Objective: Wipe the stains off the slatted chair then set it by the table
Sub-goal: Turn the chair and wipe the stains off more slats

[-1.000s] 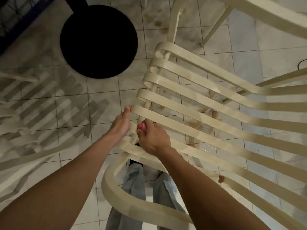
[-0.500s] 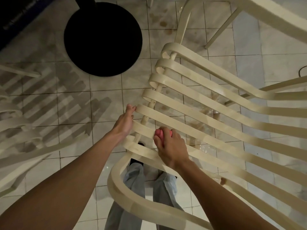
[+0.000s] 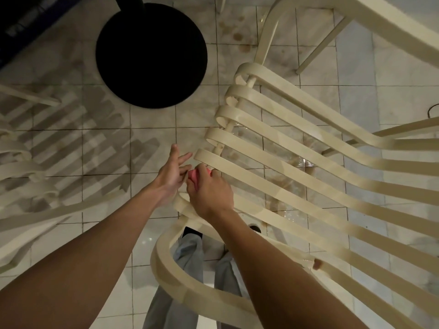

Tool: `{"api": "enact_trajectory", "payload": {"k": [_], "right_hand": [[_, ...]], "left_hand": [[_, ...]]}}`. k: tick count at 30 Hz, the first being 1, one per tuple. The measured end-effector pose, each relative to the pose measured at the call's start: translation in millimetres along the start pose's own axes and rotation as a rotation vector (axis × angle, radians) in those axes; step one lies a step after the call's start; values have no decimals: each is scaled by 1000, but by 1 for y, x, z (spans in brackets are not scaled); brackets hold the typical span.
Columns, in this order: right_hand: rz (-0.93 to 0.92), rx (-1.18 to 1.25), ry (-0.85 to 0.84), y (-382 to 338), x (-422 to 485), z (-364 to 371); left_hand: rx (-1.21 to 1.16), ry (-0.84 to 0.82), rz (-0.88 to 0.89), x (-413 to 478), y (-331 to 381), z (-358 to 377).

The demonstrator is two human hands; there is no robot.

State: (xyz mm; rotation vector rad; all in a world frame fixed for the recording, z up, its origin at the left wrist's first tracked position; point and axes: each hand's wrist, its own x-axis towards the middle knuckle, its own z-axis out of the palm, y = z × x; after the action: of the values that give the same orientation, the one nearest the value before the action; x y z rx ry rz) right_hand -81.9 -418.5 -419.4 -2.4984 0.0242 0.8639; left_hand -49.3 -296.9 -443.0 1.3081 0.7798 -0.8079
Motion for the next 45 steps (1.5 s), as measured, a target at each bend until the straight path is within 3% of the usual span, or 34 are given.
{"api": "enact_trajectory", "payload": {"k": [5, 14, 22, 29, 33, 36, 39, 42, 45], "right_hand": [[-60, 75, -13, 47, -21, -11], [35, 33, 16, 160, -71, -28], [239, -116, -135, 242, -99, -53], [439, -270, -276, 273, -118, -78], [432, -339, -203, 276, -129, -76], [398, -236, -113, 276, -134, -75], [358, -71, -28, 279, -137, -81], [279, 45, 55, 277, -141, -94], [208, 149, 41, 269, -149, -101]], "left_hand": [[57, 36, 7, -1, -2, 8], [147, 88, 12, 4, -5, 8], [262, 201, 44, 15, -13, 8], [366, 274, 44, 12, -7, 25], [636, 467, 199, 1, 1, 45], [903, 579, 481, -20, 6, 78], [1133, 381, 818, -30, 5, 107], [1349, 69, 823, -27, -3, 126], [1551, -90, 805, -25, -16, 147]]}}
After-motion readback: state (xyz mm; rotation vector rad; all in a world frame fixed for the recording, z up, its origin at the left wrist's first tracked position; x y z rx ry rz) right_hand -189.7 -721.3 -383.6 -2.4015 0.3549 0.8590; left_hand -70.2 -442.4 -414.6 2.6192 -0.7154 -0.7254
